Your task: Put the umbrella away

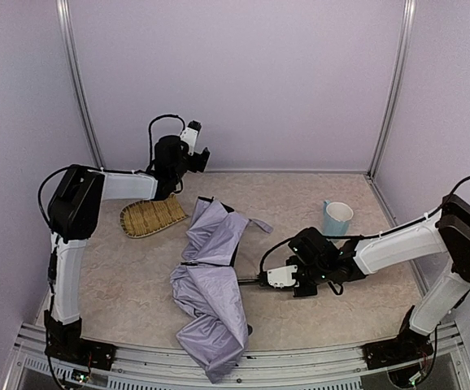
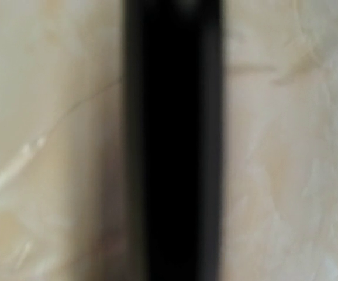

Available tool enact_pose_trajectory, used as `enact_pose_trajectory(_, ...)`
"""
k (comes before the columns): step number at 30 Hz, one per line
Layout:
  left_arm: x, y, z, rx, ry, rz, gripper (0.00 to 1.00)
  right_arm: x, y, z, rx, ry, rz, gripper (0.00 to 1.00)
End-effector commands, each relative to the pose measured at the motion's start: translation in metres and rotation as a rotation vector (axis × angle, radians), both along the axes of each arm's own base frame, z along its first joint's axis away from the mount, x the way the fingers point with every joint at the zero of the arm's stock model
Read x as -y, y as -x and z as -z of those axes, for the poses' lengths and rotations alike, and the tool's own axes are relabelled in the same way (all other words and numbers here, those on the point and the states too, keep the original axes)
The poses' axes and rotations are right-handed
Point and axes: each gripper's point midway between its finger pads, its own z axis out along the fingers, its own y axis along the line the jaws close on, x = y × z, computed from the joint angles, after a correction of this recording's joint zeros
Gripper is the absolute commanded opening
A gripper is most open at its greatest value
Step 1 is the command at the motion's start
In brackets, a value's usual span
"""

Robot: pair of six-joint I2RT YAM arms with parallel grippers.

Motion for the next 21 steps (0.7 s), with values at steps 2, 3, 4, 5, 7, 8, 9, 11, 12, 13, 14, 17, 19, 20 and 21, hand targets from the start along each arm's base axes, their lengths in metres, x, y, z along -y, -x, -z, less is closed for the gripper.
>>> enact_pose_trajectory(2,-0.030,0.026,-0.102,0.091,0.112,-0.017,0.96,0.012,0.023,0.029,-0.222,0.043,0.026,0.00)
enact_pose_trajectory(3,-0.025,0.047,-0.115,0.116,0.099,0.026,0.96,0.011,0.025,0.028,-0.248,0.037,0.031,0.00)
enact_pose_trajectory(4,-0.021,0.075,-0.110,0.108,0.068,0.078,0.95,0.010,0.025,0.027,-0.275,0.033,0.037,0.00)
enact_pose_trajectory(5,-0.013,0.106,-0.118,0.122,0.053,0.148,0.93,0.011,0.027,0.026,-0.305,0.030,0.043,0.00)
enact_pose_trajectory(7,0.006,0.172,-0.117,0.106,0.019,0.312,0.90,0.011,0.030,0.025,-0.369,0.021,0.055,0.00)
enact_pose_trajectory(8,0.018,0.205,-0.106,0.076,0.001,0.398,0.87,0.010,0.032,0.025,-0.412,0.007,0.057,0.00)
enact_pose_trajectory(9,0.026,0.238,-0.102,0.063,-0.003,0.480,0.85,0.010,0.035,0.024,-0.450,-0.002,0.060,0.00)
enact_pose_trajectory(11,0.046,0.304,-0.085,0.027,-0.016,0.659,0.82,0.009,0.037,0.023,-0.525,-0.016,0.075,0.00)
enact_pose_trajectory(12,0.054,0.336,-0.079,0.017,-0.030,0.756,0.82,0.008,0.038,0.024,-0.561,-0.020,0.085,0.00)
enact_pose_trajectory(13,0.060,0.367,-0.068,-0.002,-0.055,0.849,0.83,0.008,0.039,0.025,-0.601,-0.020,0.094,0.00)
enact_pose_trajectory(14,0.064,0.396,-0.057,-0.022,-0.089,0.938,0.85,0.008,0.041,0.026,-0.638,-0.016,0.105,0.00)
enact_pose_trajectory(17,0.059,0.459,-0.029,-0.099,-0.162,1.122,0.94,0.012,0.046,0.034,-0.702,0.017,0.128,0.00)
enact_pose_trajectory(19,0.051,0.478,-0.016,-0.171,-0.176,1.167,0.99,0.012,0.047,0.036,-0.716,0.024,0.130,0.00)
enact_pose_trajectory(20,0.049,0.484,-0.013,-0.195,-0.169,1.181,0.99,0.011,0.048,0.035,-0.722,0.020,0.128,0.00)
enact_pose_trajectory(21,0.047,0.490,-0.011,-0.212,-0.159,1.199,0.99,0.011,0.047,0.033,-0.724,0.016,0.124,0.00)
